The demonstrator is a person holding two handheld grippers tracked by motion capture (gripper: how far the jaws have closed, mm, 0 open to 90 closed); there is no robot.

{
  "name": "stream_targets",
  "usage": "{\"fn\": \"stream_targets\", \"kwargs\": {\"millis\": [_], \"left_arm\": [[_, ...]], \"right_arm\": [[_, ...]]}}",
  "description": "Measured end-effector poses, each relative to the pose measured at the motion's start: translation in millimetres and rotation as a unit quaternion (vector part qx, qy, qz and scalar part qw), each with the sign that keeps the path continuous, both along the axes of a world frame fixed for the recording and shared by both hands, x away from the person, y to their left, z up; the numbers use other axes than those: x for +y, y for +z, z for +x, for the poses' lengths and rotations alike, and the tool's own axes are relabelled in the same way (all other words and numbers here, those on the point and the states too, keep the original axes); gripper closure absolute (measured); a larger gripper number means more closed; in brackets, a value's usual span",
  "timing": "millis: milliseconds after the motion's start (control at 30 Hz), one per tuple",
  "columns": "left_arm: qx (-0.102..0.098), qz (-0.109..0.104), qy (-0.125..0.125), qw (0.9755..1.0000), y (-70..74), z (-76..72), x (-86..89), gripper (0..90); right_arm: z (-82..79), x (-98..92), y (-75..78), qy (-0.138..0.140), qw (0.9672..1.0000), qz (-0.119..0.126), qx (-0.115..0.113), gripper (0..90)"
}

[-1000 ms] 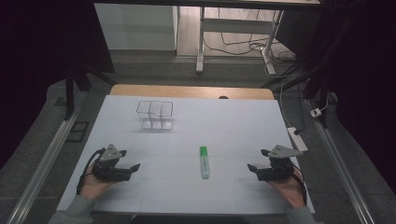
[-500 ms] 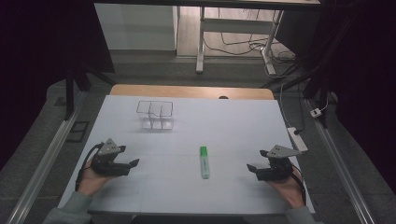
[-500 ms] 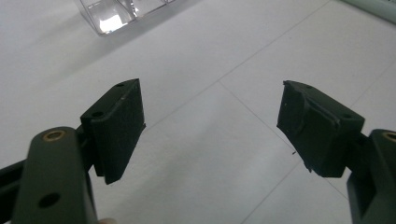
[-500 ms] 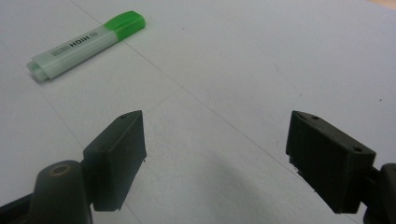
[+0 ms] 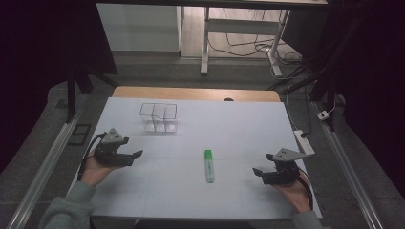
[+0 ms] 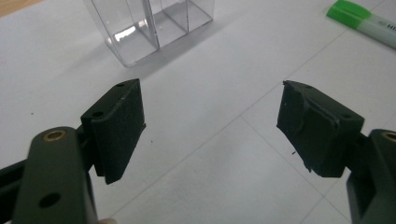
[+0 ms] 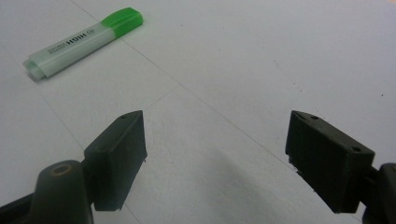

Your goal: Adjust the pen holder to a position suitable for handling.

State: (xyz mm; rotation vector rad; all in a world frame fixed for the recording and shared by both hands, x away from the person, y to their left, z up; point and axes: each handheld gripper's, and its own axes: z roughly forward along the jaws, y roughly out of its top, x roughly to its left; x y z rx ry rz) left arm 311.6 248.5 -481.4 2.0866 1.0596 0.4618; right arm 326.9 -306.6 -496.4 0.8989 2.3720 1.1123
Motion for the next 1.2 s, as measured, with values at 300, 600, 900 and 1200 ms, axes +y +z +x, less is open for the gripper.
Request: {"fn": "stream_targets", "kwargs": {"millis": [300,600,900,1200], "left_arm": [[0.004,0.01,0.005,0.9999,6.6,19.2,2.1,23.3],[0.014,0.018,0.021,0.9995,8.7,40.6,7.6,23.6],[0.022,0.018,0.036,0.999,7.6,60.5,13.3,24.1],[0.027,0.029,0.042,0.9983,5.7,74.8,15.0,26.3]], "right_arm": [[0.3,-0.3,-0.6,0.005,1.0,-0.001,-0.001,19.9],[0.2,-0.1,-0.6,0.003,1.0,-0.002,-0.001,19.9],[1.0,-0.1,-2.1,0.003,1.0,-0.004,0.004,20.1],[1.3,0.3,-2.8,0.002,1.0,-0.005,0.005,20.1]]}}
